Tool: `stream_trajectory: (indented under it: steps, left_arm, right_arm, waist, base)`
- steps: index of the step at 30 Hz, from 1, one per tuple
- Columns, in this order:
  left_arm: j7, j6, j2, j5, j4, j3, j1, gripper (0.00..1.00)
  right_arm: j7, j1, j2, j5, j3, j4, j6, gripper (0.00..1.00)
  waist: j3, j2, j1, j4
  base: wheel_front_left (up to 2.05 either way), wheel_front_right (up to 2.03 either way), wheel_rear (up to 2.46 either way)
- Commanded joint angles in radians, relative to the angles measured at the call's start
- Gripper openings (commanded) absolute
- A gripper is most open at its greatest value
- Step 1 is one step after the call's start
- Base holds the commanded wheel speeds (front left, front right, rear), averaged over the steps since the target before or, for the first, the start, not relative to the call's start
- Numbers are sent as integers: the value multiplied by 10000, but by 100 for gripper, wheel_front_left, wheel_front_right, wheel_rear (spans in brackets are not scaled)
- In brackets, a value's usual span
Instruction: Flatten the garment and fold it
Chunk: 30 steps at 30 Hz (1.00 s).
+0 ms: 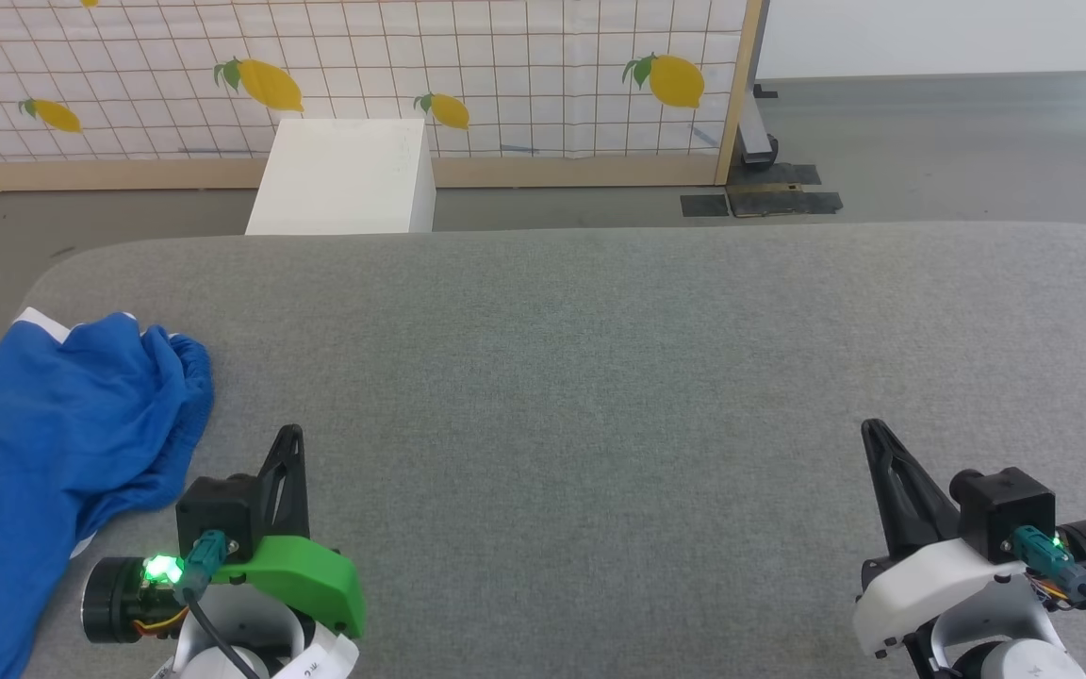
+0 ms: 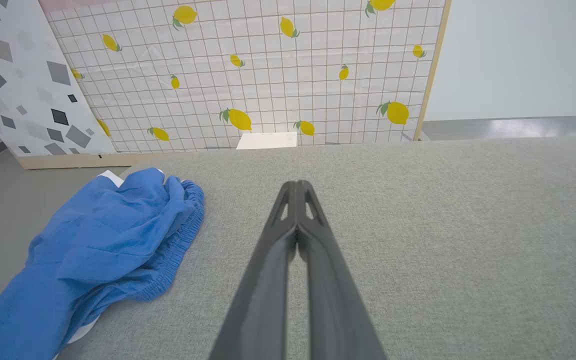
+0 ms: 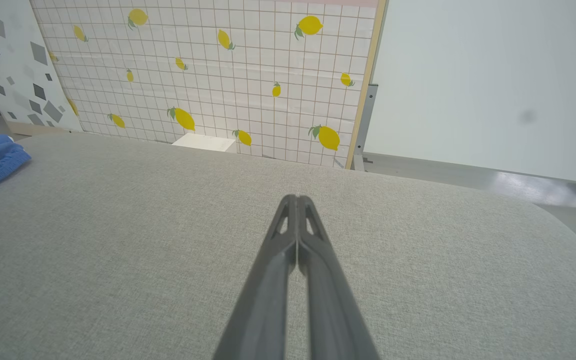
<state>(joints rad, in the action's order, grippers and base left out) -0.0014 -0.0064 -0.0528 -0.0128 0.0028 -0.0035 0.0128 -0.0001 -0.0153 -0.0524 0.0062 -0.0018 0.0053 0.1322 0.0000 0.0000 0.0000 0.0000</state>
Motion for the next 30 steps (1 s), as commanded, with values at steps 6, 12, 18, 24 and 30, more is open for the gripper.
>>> stream_trajectory:
  steps: [6, 12, 18, 24, 30]
  left_arm:
    - [14, 64, 26, 128, -28, 35, -128, 0]
    - [14, 64, 26, 128, -28, 35, -128, 0]
    - [14, 64, 26, 128, -28, 35, -128, 0]
    - [14, 64, 26, 128, -28, 35, -128, 0]
    - [14, 64, 26, 128, -28, 35, -128, 0]
  right_arm:
    - [1, 153, 22, -62, 18, -53, -15, 0]
    - [1, 153, 22, -62, 18, -53, -15, 0]
    - [1, 153, 22, -62, 18, -53, -15, 0]
    - [1, 153, 22, -62, 18, -53, -15, 0]
    - [1, 153, 22, -62, 18, -53, -15, 0]
  waist:
    - [0, 0, 0, 0]
    - [0, 0, 0, 0]
    - [0, 0, 0, 0]
    - [0, 0, 0, 0]
    - [0, 0, 0, 0]
  base:
    - [0, 0, 0]
    - [0, 0, 0]
    - [0, 0, 0]
    - [0, 0, 0]
    - [0, 0, 0]
